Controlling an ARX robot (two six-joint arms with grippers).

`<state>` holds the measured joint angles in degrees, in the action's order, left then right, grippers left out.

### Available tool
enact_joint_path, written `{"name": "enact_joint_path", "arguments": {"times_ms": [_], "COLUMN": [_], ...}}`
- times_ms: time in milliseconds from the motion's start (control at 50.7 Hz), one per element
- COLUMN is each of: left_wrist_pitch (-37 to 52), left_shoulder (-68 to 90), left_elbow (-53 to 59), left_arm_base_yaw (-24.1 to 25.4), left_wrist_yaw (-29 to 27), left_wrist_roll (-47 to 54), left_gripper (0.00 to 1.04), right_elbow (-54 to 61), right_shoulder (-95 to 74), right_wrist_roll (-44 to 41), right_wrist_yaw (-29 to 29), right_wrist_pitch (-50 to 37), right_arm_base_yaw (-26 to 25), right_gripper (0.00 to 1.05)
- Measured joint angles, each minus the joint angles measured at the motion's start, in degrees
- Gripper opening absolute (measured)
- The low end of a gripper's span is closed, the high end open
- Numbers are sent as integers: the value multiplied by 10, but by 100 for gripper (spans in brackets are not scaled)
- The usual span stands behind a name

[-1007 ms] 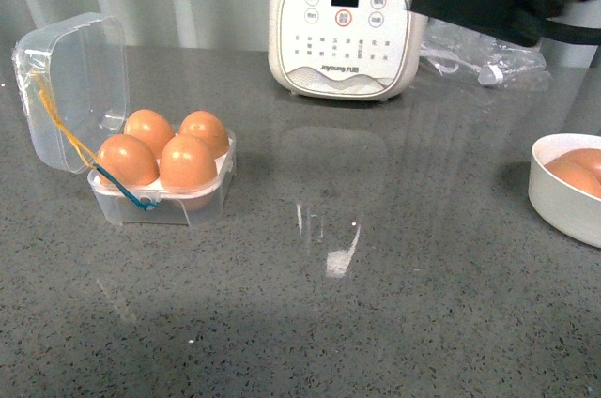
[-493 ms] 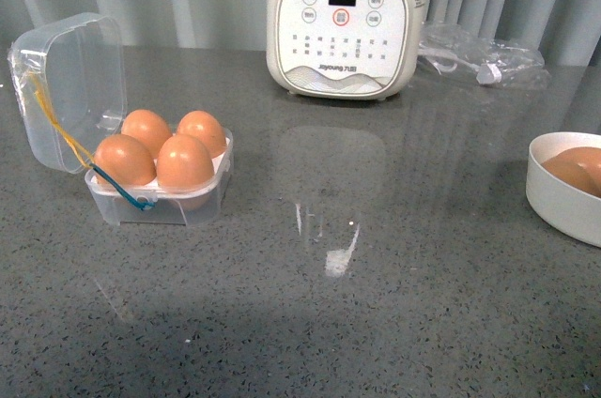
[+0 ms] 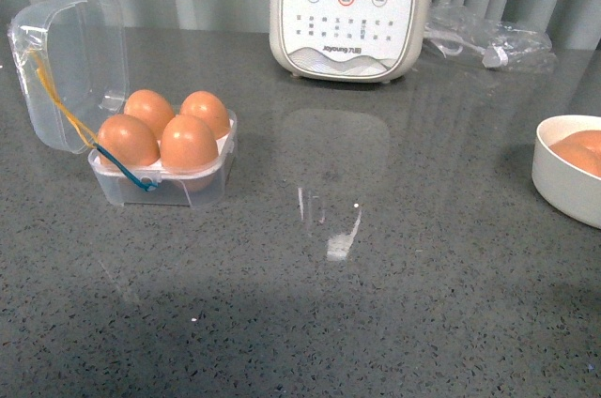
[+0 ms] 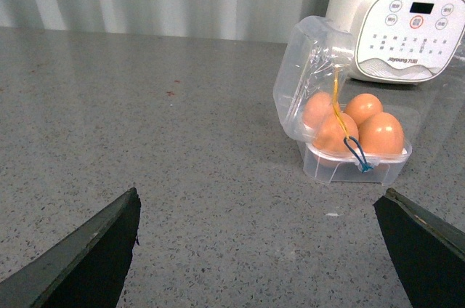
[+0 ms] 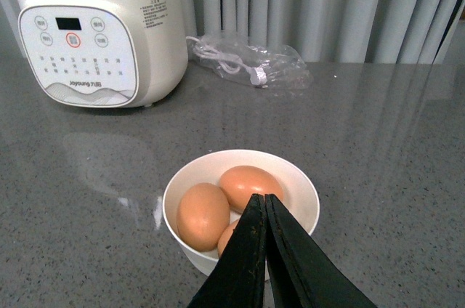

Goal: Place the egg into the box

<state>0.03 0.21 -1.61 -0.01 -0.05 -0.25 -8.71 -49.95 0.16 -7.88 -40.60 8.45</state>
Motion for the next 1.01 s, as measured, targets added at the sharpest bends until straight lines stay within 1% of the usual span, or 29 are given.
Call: {"name": "enact_joint_path", "arguments": {"times_ms": [296,336,375,474,533,592,691,1007], "left_wrist_pitch": [0,0,0,0,0,0,0,0], "left_shoulder": [0,0,0,0,0,0,0,0], "left_elbow": [0,0,0,0,0,0,0,0], "left_arm_base_yaw": [0,0,0,0,0,0,0,0], "left_wrist_yaw": [0,0,0,0,0,0,0,0], "left_wrist_roll": [0,0,0,0,0,0,0,0], "left_gripper": [98,98,98,98,98,98,98,98], "right_elbow": [39,43,47,56,62,79,83,83], "right_shoulder": [83,96,107,141,162,169,187,296], "right_wrist_roll": [0,0,0,0,0,0,0,0], "right_wrist_yaw": [28,58,73,75,76,78,78,78], "right_wrist_pitch": [44,55,62,84,100,82,100,202], "right_arm_base_yaw": [-31,-49,-63,-82,-83,-83,-83,-83], "right_gripper": [3,3,3,3,3,3,3,3]}}
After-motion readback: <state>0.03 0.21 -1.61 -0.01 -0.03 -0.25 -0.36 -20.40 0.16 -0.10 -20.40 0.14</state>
